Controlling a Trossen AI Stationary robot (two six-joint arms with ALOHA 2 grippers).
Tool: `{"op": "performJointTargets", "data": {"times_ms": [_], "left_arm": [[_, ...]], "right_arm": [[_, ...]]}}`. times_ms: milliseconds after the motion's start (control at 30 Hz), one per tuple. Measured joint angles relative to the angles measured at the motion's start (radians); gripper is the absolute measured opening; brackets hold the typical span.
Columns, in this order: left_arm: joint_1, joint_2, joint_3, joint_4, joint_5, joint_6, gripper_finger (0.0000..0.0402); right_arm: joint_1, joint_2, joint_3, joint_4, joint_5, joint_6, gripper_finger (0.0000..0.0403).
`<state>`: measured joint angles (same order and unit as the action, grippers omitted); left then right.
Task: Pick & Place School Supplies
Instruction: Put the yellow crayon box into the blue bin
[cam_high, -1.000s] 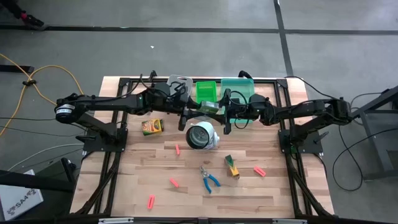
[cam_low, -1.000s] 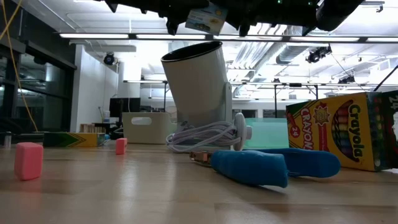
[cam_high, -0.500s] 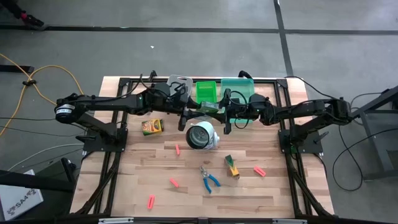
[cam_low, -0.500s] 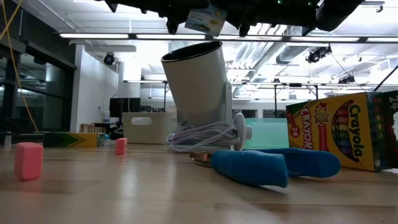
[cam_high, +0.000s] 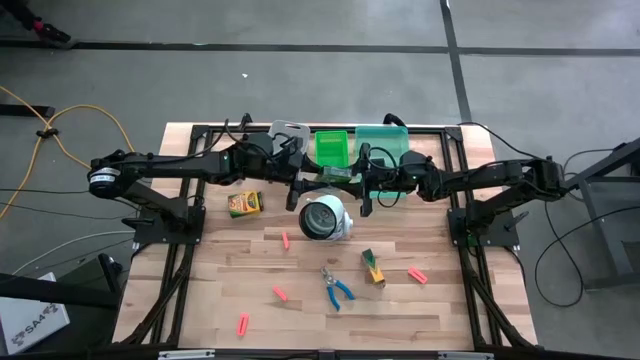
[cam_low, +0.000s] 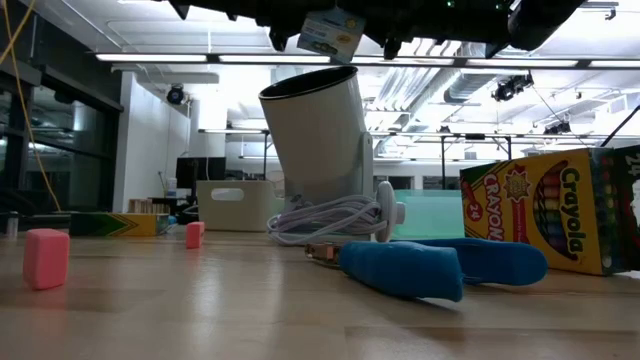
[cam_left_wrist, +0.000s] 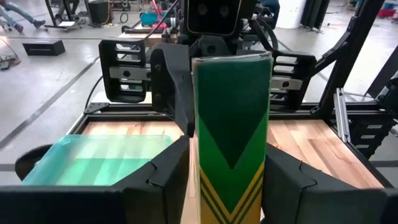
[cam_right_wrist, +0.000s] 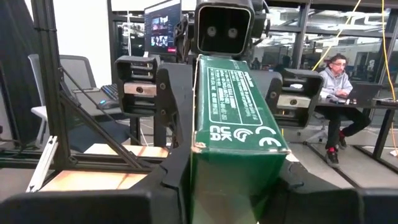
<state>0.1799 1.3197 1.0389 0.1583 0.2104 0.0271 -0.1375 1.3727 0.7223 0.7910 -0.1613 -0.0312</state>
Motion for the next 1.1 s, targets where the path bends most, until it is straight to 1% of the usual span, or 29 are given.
{"op": "performJointTargets", "data": {"times_ms": [233,400,533,633,733,900,1000,1100], "left_arm": [[0.000,0.000,0.000,0.002,-0.003,0.003,0.0188],[0.001,0.000,0.000,0.001,-0.008,0.002,0.0191],[0.002,-0.008,0.000,-0.002,-0.042,0.002,0.0191],[0.002,-0.023,0.000,-0.004,-0.052,0.000,0.0191],[0.002,-0.042,0.000,-0.015,-0.052,-0.017,0.0191],[0.001,-0.057,0.000,-0.034,-0.056,-0.027,0.0191],[0.001,-0.057,0.000,-0.036,-0.056,-0.027,0.0191],[0.001,-0.057,0.000,-0.044,-0.056,-0.028,0.0191]], "right_arm": [[0.000,-0.001,0.000,-0.008,0.004,-0.012,0.0109],[0.001,-0.051,-0.001,-0.109,0.077,-0.070,0.0109],[0.000,-0.118,-0.001,-0.201,0.112,-0.091,0.0109],[0.000,-0.175,-0.001,-0.313,0.155,-0.103,0.0109],[-0.003,-0.210,0.000,-0.445,0.237,-0.109,0.0109],[-0.029,-0.217,0.000,-0.628,0.441,-0.124,0.0109],[-0.054,-0.194,0.000,-0.689,0.544,-0.125,0.0108],[-0.087,-0.160,-0.001,-0.747,0.610,-0.127,0.0108]]}}
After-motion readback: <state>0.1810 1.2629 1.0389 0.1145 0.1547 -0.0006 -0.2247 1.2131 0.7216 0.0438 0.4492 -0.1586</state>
